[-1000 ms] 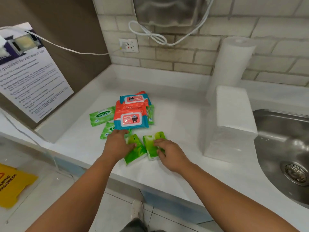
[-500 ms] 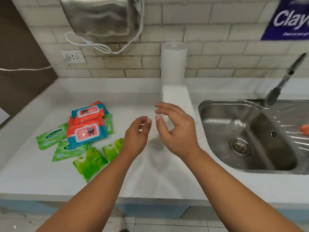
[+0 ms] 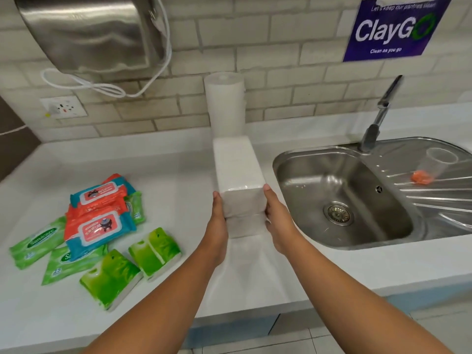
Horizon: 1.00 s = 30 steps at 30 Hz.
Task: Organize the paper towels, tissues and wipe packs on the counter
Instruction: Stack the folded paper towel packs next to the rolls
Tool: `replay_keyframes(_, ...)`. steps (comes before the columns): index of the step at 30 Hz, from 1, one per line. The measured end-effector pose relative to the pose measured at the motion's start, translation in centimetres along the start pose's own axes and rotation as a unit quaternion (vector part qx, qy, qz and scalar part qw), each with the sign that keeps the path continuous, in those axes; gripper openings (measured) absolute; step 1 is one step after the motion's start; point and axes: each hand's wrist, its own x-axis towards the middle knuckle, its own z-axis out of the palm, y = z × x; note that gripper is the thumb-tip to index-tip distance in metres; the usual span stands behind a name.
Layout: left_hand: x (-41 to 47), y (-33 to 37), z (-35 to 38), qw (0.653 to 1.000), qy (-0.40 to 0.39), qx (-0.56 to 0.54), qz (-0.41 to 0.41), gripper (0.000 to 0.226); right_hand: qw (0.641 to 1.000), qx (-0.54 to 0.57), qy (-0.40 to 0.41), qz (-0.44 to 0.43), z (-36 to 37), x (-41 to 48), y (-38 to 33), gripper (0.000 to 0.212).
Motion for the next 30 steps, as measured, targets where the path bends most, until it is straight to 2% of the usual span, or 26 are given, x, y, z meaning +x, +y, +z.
replay_keyframes(4,0.0,-0.2,-0.6,1.000,-0.003,0.005,0.007,0.052,1.000,0.019,-0.015,-0.007,1.6,0.4,-0.1,0.035)
replay_keyframes(14,1.7,1.6,-7.0,0.998,0.061,-0.001,0.014,0.056,1.000,0.018,-0.018,0.004,8.3,2.1,0.9,0.044)
replay_keyframes(22,3.2,4.0,-11.4,0.998,0.049,-0.027,0.009,0.060,0.999,0.018,-0.030,-0.001,12.9,4.8,1.3,0.043)
replay_keyframes(30,7.3,6.5,-13.3,0.998,0.050,-0.028,-0.012,0.054,0.999,0.040,-0.003,0.000,15.5,8.2,0.7,0.038)
